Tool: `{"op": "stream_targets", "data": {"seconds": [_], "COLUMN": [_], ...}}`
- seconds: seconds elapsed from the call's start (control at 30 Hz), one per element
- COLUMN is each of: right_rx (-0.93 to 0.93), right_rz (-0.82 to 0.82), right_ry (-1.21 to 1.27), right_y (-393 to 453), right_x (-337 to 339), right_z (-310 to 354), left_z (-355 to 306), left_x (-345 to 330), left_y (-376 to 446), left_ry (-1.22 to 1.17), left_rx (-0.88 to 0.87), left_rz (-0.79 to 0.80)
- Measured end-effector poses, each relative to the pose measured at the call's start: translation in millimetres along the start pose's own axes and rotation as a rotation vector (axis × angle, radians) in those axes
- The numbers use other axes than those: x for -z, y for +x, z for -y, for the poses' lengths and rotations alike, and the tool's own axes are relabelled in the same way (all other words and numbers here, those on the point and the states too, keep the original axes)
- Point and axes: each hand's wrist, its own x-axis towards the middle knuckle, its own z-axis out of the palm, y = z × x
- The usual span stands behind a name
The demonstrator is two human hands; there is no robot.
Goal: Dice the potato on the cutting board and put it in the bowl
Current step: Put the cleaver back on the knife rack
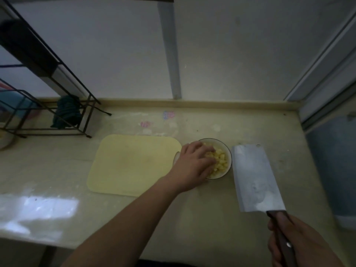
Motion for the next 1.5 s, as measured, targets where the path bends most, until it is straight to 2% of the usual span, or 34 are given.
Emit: {"op": "stream_targets", "data": {"seconds": [0.07,0.17,0.27,0.33,0.53,0.7,0.8,0.87,0.93,1.03,1.17,1.27,1.4,1.5], "right_rx": [0.022,0.074,0.252,0.417,0.72,1.041,1.15,1.339,1.5,1.602,1.673,1.708,1.744,1.758], "right_rz": [-0.016,0.04,0.138,0.192,0.349,0.355,0.395,0.328,0.314,0.417,0.426,0.374,0.272,0.212], "right_ry": [0.001,-0.16,-0.418,-0.665,-1.102,-1.321,-1.198,-1.026,-0.798,-0.585,-0.591,-0.598,-0.591,-0.613], "right_y": [3,7,12,13,-2,-44,-84,-110,-138,-176,-215,-229,-230,-220], "right_x": [1,4,-1,-10,-72,-138,-175,-205,-245,-315,-398,-450,-502,-525], "right_z": [-2,0,18,41,148,232,284,318,352,394,443,467,488,492], "left_z": [2,-2,-10,-15,-29,-14,7,19,29,43,84,124,176,207], "left_x": [3,18,55,93,207,288,346,388,434,509,602,648,677,677], "left_y": [-1,2,8,14,13,-16,-40,-52,-64,-79,-90,-94,-92,-87], "left_ry": [0.011,0.006,0.07,0.131,0.414,0.536,0.501,0.442,0.334,0.163,0.049,0.059,0.172,0.164], "left_rx": [-0.015,0.016,-0.033,-0.049,-0.061,0.041,0.167,0.263,0.313,0.36,0.33,0.332,0.405,0.426], "left_rz": [0.02,-0.087,-0.201,-0.221,0.046,-0.188,-0.393,-0.51,-0.587,-0.663,-0.788,-0.788,-0.804,-0.806]}}
